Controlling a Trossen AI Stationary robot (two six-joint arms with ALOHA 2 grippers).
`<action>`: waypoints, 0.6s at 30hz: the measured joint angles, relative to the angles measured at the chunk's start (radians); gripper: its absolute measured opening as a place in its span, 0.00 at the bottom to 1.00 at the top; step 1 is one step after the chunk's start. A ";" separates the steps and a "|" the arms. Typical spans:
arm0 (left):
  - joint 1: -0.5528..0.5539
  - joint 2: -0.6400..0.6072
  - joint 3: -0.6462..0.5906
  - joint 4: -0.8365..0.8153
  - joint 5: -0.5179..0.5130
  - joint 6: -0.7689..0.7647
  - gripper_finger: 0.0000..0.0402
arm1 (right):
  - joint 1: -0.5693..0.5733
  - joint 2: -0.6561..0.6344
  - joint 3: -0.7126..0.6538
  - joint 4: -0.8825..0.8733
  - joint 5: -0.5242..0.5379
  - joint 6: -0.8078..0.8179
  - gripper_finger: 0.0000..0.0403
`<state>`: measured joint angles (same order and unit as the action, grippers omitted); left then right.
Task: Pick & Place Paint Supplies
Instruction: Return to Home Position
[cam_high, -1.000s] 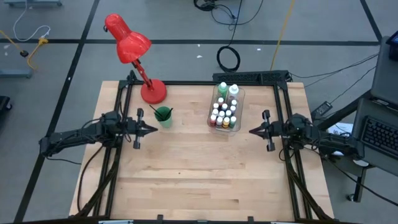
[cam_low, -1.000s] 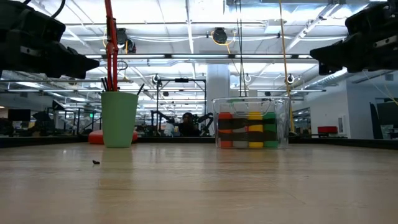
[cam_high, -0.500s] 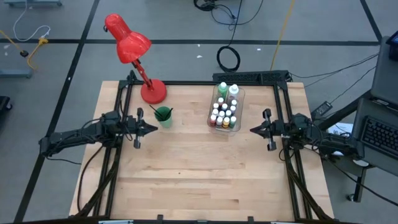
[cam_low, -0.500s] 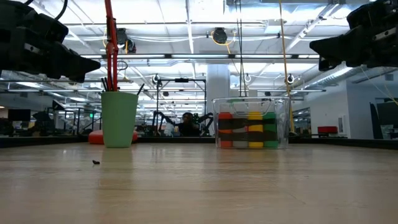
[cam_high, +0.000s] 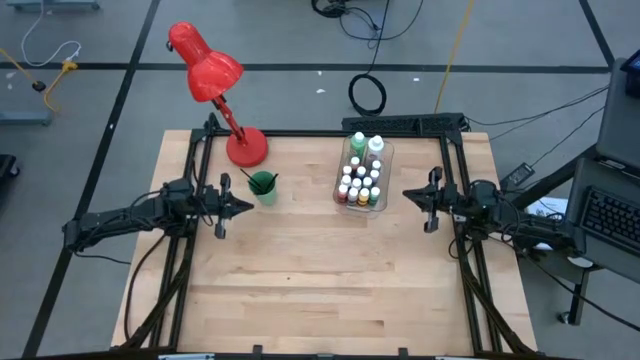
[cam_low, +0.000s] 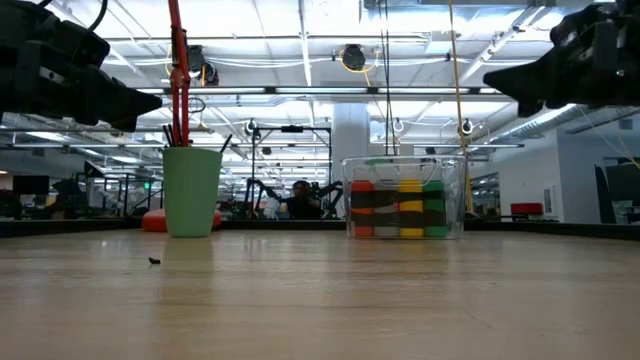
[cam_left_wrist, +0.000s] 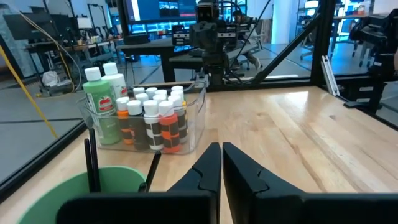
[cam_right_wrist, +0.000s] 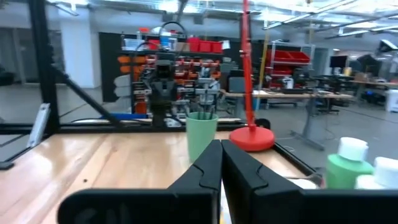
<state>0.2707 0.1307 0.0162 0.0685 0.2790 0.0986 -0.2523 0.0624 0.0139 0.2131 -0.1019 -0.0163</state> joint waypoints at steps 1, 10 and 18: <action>0.000 0.000 0.000 0.000 0.000 0.000 0.05 | 0.000 0.000 0.000 0.000 -0.010 -0.005 0.00; 0.000 0.000 0.000 0.001 0.000 0.000 0.06 | 0.001 0.000 0.000 0.000 -0.054 -0.094 0.00; 0.000 0.000 0.000 0.002 0.000 0.001 0.06 | 0.001 0.000 0.000 -0.008 -0.055 -0.095 0.00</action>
